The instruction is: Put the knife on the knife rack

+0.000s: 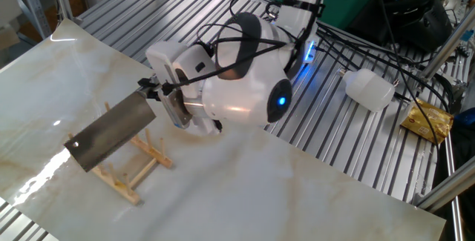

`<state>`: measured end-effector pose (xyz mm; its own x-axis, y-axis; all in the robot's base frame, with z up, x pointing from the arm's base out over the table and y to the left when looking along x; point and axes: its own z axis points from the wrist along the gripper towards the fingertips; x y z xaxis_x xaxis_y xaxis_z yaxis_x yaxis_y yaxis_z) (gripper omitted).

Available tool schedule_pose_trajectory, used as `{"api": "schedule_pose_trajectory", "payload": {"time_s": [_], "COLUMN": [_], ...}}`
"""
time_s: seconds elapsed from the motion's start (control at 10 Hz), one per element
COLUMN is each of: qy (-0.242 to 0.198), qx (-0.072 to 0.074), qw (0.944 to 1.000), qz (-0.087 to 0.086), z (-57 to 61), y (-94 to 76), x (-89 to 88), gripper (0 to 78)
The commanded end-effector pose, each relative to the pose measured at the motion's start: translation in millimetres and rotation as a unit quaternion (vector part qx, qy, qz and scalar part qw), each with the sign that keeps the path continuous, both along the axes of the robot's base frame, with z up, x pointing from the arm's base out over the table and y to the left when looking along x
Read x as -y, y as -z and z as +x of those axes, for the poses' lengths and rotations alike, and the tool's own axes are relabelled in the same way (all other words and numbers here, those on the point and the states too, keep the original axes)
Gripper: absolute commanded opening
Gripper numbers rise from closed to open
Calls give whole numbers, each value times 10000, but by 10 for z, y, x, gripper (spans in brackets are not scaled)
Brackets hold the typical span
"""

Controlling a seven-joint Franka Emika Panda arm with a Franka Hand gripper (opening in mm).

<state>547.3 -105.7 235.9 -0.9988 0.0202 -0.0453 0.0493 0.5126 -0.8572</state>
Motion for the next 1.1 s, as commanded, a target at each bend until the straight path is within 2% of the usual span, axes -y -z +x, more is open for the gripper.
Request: {"api": "schedule_pose_trajectory", "payload": {"time_s": [0.1,0.4,0.8,1.1], "qy": [-70,-139,-257,-303], "qx": [22,0,-24,-47], "qw": [9997,9997,9993,9990], "qz": [-212,-212,-265,-326], "z": [15,24,41,41], "y": [34,45,92,109], "x": [108,187,380,419], "gripper": [11,11,11,11]}}
